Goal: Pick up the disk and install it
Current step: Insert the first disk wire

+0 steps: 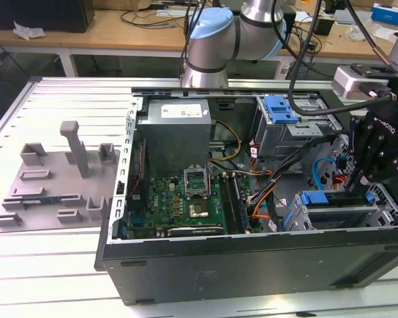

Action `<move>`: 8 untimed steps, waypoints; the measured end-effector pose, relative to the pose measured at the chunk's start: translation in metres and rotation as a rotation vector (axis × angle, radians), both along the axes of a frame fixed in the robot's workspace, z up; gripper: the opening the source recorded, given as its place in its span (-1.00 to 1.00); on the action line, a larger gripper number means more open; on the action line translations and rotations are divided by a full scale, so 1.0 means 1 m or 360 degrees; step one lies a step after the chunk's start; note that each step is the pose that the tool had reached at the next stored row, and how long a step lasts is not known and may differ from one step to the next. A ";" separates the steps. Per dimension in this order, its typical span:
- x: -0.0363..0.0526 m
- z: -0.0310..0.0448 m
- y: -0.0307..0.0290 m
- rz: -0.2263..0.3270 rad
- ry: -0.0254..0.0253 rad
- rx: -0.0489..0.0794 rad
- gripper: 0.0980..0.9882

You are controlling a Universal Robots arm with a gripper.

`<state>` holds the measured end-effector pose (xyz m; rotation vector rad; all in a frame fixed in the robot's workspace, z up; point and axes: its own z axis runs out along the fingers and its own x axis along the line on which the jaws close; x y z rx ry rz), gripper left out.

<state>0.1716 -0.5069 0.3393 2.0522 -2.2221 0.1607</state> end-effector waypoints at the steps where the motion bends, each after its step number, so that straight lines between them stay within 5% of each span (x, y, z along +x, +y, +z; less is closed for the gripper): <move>1: 0.0000 -0.0002 0.0000 0.0002 0.00000 0.0000 -0.84; 8: 0.0000 0.0049 0.0000 0.0009 -0.00002 0.0002 -0.84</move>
